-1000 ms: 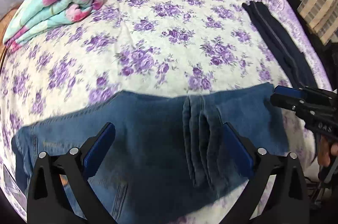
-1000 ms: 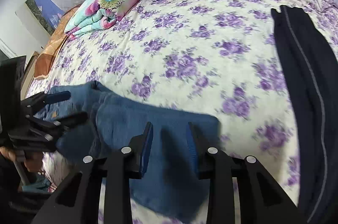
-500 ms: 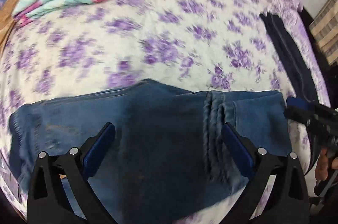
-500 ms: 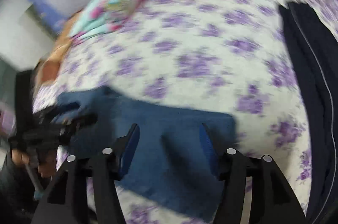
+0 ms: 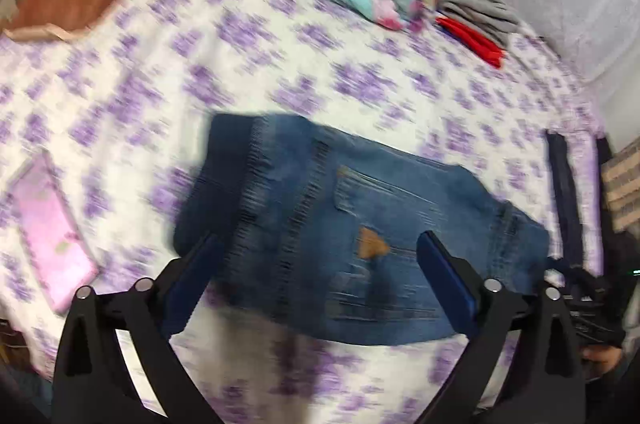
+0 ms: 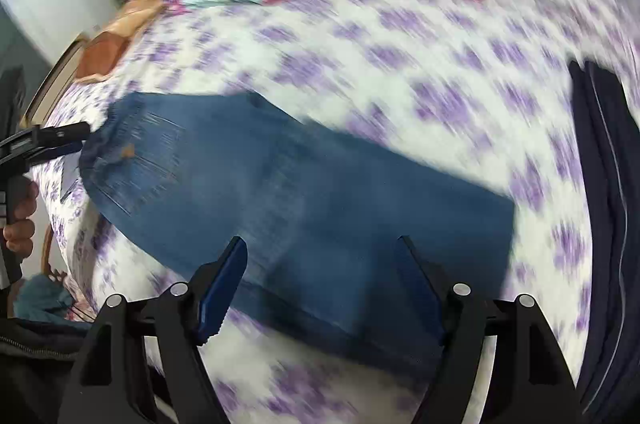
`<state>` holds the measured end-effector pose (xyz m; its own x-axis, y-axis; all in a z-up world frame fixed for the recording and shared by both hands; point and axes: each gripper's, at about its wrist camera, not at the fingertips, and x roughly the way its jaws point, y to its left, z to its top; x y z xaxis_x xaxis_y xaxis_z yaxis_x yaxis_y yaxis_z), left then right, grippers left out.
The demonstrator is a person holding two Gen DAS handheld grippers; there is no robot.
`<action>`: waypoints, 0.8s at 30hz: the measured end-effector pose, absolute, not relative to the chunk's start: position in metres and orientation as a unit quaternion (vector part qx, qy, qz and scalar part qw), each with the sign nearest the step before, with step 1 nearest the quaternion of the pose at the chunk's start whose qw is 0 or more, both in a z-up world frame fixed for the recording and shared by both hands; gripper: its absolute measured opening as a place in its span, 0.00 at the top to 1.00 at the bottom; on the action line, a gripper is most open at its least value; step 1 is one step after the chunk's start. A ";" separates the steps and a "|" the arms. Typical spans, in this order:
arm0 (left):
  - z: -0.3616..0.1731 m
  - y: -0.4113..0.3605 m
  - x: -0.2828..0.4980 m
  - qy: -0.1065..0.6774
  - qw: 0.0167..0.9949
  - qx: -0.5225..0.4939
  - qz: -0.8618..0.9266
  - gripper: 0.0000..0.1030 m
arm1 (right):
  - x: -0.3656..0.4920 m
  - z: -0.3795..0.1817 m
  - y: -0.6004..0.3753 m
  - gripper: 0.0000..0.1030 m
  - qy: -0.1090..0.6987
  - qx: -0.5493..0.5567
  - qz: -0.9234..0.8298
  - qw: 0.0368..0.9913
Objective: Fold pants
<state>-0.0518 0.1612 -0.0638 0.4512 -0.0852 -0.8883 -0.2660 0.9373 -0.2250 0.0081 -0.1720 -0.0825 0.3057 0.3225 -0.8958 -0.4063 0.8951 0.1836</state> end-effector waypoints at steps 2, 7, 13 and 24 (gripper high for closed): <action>-0.064 0.172 -0.051 0.521 0.835 -0.165 0.069 0.07 | 0.015 -0.091 -0.149 0.25 0.555 -0.031 0.247 0.794; -0.082 0.204 -0.053 0.550 0.810 -0.181 0.098 0.07 | 0.007 -0.147 -0.086 0.03 0.588 -0.133 0.246 0.759; -0.099 0.223 -0.064 0.572 0.781 -0.231 0.095 0.07 | 0.013 -0.106 -0.110 0.04 0.587 -0.048 0.235 0.773; -0.129 0.220 -0.071 0.596 0.709 -0.374 0.037 0.07 | -0.001 -0.083 -0.156 0.04 0.571 -0.024 0.185 0.800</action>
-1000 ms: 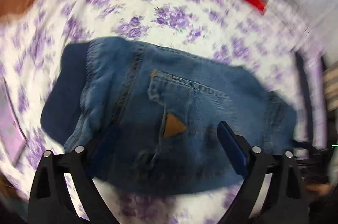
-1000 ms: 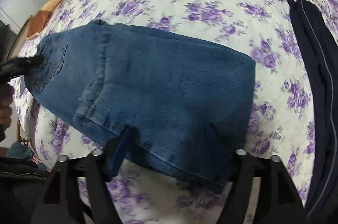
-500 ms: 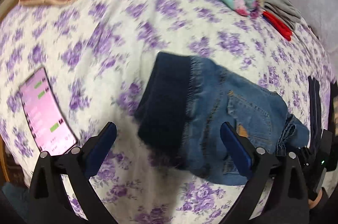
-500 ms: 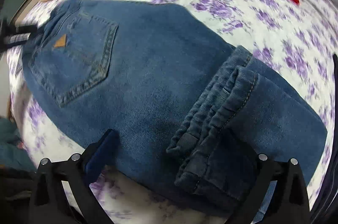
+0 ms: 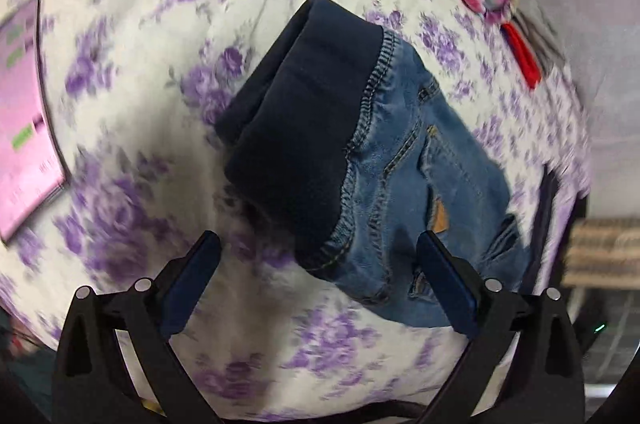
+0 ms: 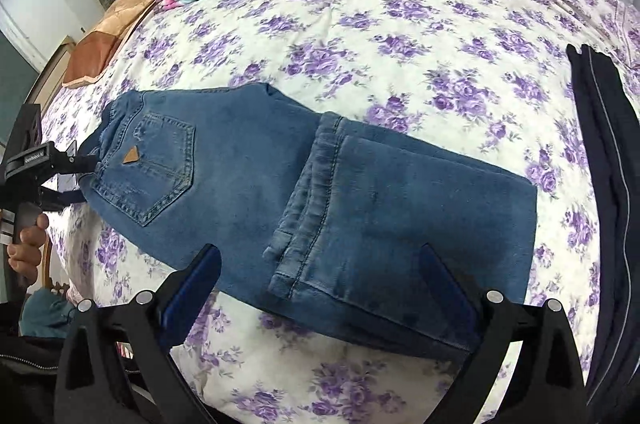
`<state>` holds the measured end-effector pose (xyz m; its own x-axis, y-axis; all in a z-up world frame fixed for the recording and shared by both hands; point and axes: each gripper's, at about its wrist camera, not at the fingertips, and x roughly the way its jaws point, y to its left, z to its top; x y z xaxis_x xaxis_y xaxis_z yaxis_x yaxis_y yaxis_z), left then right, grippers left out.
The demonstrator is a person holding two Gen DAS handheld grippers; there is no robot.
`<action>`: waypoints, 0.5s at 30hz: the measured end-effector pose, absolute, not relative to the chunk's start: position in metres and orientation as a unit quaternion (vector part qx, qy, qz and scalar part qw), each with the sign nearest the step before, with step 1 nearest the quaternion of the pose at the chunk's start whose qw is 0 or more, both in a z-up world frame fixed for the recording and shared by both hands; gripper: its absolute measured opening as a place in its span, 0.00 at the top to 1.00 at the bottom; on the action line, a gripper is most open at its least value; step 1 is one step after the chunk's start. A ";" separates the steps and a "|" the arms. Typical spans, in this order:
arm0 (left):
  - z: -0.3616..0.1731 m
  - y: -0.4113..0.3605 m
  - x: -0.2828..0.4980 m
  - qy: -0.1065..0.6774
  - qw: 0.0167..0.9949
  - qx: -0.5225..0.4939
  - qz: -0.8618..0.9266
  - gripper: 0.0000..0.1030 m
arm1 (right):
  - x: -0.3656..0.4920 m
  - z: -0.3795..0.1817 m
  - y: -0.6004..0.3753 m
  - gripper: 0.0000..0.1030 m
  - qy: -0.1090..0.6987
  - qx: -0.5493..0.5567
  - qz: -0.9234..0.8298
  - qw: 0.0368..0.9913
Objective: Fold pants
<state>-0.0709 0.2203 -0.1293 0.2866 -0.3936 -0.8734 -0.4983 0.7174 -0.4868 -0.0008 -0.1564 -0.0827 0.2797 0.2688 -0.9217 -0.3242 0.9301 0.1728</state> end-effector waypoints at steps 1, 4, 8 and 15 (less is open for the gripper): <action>-0.131 0.221 -0.070 0.597 0.705 -0.382 0.034 0.07 | 0.000 -0.082 -0.157 0.04 0.569 -0.023 0.185 0.801; -0.141 0.224 -0.071 0.611 0.688 -0.390 0.036 0.08 | -0.001 -0.081 -0.158 0.04 0.564 -0.017 0.189 0.804; -0.150 0.230 -0.067 0.602 0.676 -0.423 0.041 0.09 | -0.003 -0.084 -0.162 0.04 0.568 -0.013 0.186 0.802; -0.139 0.245 -0.058 0.592 0.645 -0.484 0.006 0.26 | -0.008 -0.083 -0.175 0.04 0.564 -0.011 0.178 0.807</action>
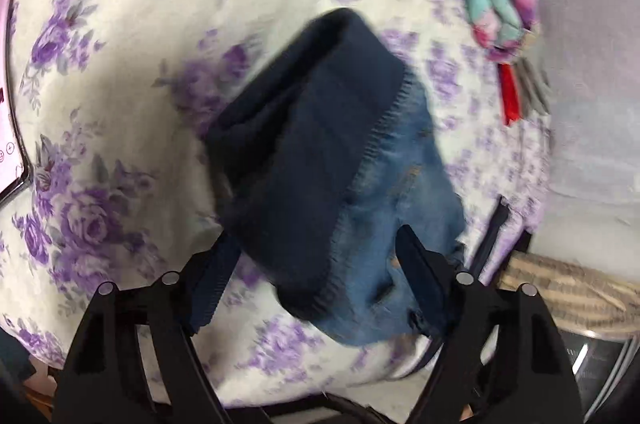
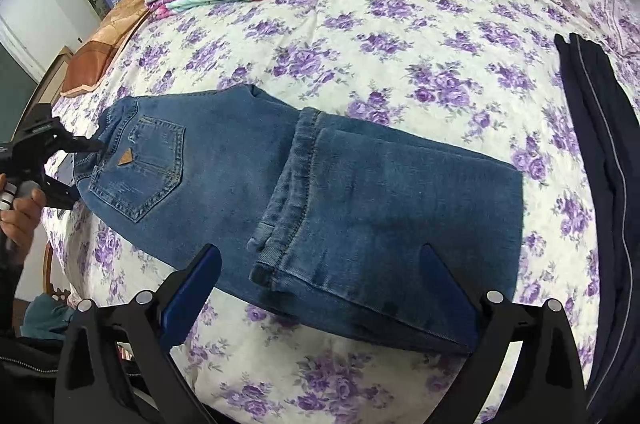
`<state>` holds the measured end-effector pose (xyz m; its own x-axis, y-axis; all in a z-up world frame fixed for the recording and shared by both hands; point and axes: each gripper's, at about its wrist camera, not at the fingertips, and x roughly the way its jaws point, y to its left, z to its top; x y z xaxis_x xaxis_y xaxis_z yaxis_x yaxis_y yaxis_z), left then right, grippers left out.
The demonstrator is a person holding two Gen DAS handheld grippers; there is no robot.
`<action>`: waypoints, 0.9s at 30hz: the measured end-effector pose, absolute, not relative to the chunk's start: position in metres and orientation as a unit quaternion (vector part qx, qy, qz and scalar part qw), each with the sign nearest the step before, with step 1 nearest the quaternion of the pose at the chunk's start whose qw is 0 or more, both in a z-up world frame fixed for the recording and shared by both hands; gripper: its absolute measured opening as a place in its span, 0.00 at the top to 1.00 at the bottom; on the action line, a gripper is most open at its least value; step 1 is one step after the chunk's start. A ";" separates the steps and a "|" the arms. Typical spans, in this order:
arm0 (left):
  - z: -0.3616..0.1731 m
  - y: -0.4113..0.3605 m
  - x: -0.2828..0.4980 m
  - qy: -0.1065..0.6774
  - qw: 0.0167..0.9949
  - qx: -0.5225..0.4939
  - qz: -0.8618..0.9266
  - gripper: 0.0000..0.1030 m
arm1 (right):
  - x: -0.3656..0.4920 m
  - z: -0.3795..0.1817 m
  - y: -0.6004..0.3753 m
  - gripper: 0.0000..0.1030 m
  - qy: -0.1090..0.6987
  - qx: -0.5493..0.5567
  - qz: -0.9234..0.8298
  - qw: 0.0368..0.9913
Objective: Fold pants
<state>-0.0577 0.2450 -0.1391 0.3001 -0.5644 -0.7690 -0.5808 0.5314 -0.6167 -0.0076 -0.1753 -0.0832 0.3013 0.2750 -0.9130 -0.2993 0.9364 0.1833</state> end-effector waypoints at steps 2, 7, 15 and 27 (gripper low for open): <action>-0.135 0.244 -0.061 0.592 0.645 -0.483 0.003 0.26 | -0.008 -0.084 -0.181 0.04 0.564 -0.006 0.174 0.808; -0.141 0.227 -0.070 0.609 0.631 -0.480 -0.018 0.26 | -0.011 -0.086 -0.191 0.04 0.565 0.009 0.164 0.809; -0.153 0.230 -0.042 0.584 0.653 -0.480 0.044 0.58 | -0.014 -0.078 -0.183 0.04 0.551 0.001 0.181 0.815; 0.025 0.021 -0.051 0.468 0.879 0.060 -0.076 0.71 | -0.001 -0.074 -0.219 0.04 0.540 0.040 0.144 0.828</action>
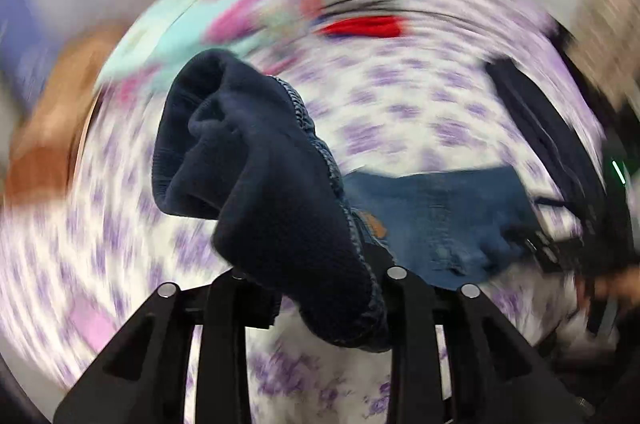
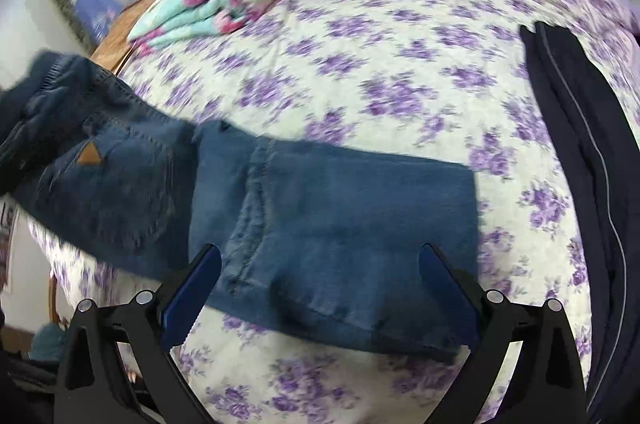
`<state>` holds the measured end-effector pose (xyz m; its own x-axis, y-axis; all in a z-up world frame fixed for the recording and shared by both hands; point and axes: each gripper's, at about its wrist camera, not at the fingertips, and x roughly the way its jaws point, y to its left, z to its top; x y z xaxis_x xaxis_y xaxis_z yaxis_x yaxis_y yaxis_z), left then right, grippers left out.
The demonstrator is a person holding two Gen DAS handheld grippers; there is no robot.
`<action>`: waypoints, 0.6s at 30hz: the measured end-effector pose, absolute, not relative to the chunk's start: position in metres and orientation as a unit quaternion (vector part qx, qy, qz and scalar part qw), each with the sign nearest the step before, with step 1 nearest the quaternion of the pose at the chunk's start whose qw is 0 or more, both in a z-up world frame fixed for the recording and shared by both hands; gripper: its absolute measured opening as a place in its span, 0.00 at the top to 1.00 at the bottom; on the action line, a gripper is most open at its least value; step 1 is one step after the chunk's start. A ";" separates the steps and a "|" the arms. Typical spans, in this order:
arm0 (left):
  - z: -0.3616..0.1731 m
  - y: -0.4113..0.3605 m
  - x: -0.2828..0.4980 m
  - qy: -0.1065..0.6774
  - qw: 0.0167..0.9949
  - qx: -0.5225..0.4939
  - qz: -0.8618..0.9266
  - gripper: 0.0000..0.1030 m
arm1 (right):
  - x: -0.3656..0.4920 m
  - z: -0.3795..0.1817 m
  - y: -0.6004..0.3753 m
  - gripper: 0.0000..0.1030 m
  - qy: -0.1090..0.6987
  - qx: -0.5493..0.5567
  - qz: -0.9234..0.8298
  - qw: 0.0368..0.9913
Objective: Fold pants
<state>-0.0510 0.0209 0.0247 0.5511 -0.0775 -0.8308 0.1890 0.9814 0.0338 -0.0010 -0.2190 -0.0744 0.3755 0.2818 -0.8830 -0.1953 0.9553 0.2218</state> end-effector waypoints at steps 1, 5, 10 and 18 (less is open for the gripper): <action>0.025 -0.001 -0.050 0.455 0.880 0.087 -0.101 0.69 | 0.001 -0.076 -0.226 0.04 0.540 0.050 0.137 0.829; -0.004 -0.069 -0.039 0.456 0.851 0.113 -0.234 0.08 | 0.006 -0.082 -0.253 0.04 0.546 0.086 0.110 0.826; -0.018 -0.080 -0.028 0.492 0.813 0.062 -0.306 0.11 | 0.002 -0.085 -0.286 0.04 0.548 0.141 0.088 0.820; -0.023 -0.028 0.000 0.520 0.832 0.034 -0.188 0.07 | 0.012 -0.085 -0.311 0.04 0.525 0.229 0.100 0.813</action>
<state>0.0004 -0.0278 -0.0230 0.3883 -0.2784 -0.8785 0.3485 0.9269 -0.1397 0.0121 -0.3105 -0.0853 0.4284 0.4029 -0.8088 0.0783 0.8752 0.4774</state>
